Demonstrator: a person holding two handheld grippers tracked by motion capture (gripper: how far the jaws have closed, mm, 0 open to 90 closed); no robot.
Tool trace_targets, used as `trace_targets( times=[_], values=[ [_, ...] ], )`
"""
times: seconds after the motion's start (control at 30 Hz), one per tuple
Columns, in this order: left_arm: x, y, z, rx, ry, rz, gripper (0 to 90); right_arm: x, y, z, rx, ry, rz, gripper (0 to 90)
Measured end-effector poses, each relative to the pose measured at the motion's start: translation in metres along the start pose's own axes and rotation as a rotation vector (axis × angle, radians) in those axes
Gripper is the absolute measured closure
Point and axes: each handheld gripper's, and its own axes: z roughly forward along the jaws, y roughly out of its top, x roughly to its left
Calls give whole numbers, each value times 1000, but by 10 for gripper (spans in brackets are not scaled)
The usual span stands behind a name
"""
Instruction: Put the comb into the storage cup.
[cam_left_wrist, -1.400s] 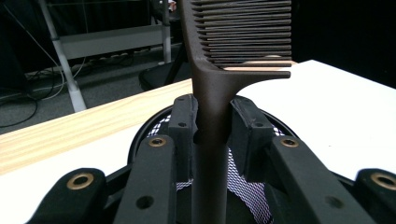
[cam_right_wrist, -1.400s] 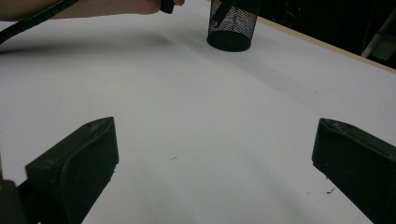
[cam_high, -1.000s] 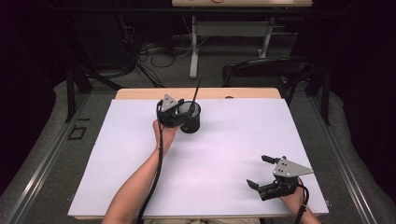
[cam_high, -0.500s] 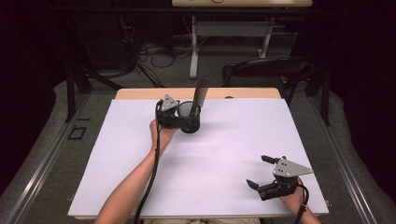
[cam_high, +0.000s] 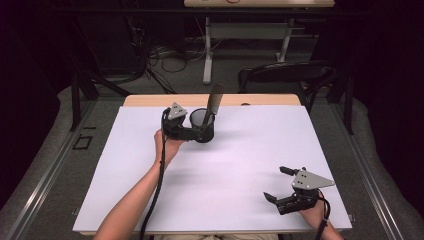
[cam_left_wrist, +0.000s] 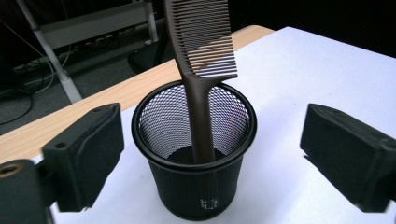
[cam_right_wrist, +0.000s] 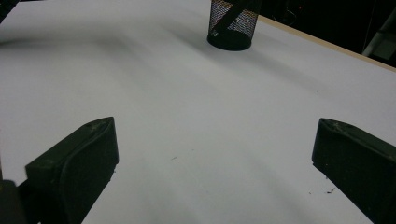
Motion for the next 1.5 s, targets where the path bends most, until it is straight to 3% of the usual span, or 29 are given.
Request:
trace_targets(
  times=[0.17, 0.4, 0.83, 1.5],
  values=[
    [0, 0, -4, 31, -10, 13, 2, 0, 0, 0, 5, 2, 2, 2],
    [-1, -1, -12, 53, -17, 26, 0, 0, 0, 0, 0, 1, 1, 2],
    [-1, -11, -24, 139, -49, 36, 0, 1, 0, -1, 1, -4, 5, 2],
    [-3, -28, -52, 172, -41, 16, 0, 2, 0, 0, 7, 0, 5, 2]
  ],
)
